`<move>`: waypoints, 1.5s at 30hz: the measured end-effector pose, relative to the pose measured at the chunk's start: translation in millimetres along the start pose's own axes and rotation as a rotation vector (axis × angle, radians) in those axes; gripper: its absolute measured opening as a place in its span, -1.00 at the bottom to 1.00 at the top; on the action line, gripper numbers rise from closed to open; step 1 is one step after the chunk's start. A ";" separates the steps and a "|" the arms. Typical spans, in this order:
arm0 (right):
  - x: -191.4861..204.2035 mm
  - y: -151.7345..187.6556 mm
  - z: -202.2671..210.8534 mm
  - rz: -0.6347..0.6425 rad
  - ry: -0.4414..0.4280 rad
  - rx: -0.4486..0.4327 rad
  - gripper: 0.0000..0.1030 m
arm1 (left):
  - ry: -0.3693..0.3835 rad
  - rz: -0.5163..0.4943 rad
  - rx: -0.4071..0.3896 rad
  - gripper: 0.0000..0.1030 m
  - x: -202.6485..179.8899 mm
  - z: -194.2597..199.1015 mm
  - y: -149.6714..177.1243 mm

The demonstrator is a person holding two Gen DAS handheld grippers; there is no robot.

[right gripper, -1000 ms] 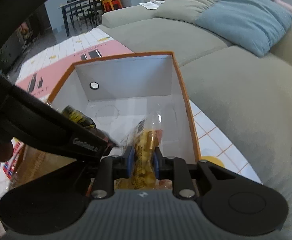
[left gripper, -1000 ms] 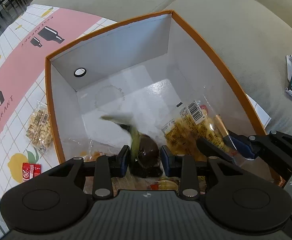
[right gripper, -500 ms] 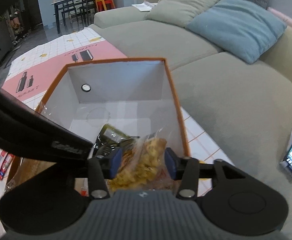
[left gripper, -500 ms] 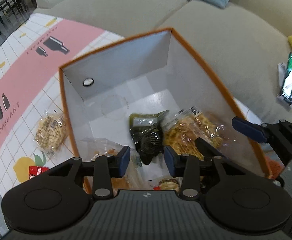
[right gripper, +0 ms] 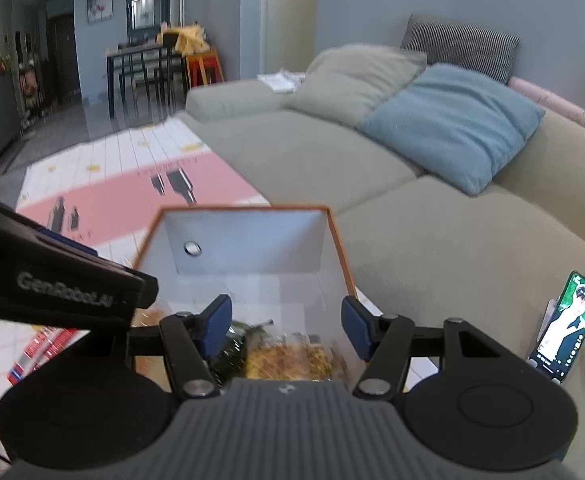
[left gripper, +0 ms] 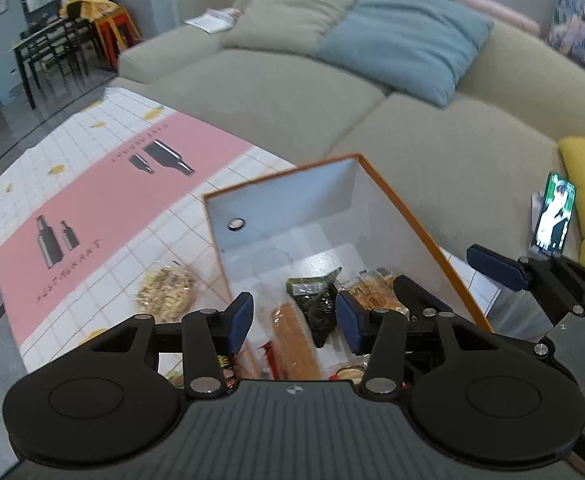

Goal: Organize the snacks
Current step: 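Withdraw both tools from the box back over the remaining snacks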

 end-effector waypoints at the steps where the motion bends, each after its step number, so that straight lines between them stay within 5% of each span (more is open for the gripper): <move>1: 2.4 0.1 4.6 -0.010 -0.004 -0.011 0.16 | -0.005 0.013 -0.014 0.10 3.6 5.7 2.6; 9: 32.4 12.8 41.1 -0.046 -0.072 -0.099 0.16 | -0.105 0.147 -0.109 0.11 47.1 34.1 37.4; 21: 80.9 46.4 54.9 0.003 -0.187 -0.061 0.15 | -0.176 0.199 -0.017 0.11 97.4 33.0 104.5; 31: 131.9 73.2 36.1 0.170 -0.302 0.012 0.07 | -0.113 0.290 0.077 0.11 136.4 9.8 147.5; 45: 195.5 85.4 -31.6 0.346 -0.313 0.154 0.07 | -0.080 0.305 0.071 0.23 184.1 -38.4 139.9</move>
Point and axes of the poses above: each gripper's, at about its wrist camera, not at the fingertips, and z roughly against the way its jaws point, x to its left, y to its underside, the point moved 3 cm from there along -z, roughly the way its jaws point, and after that the axes turned 5 degrees about x, right-handed, at the moved point
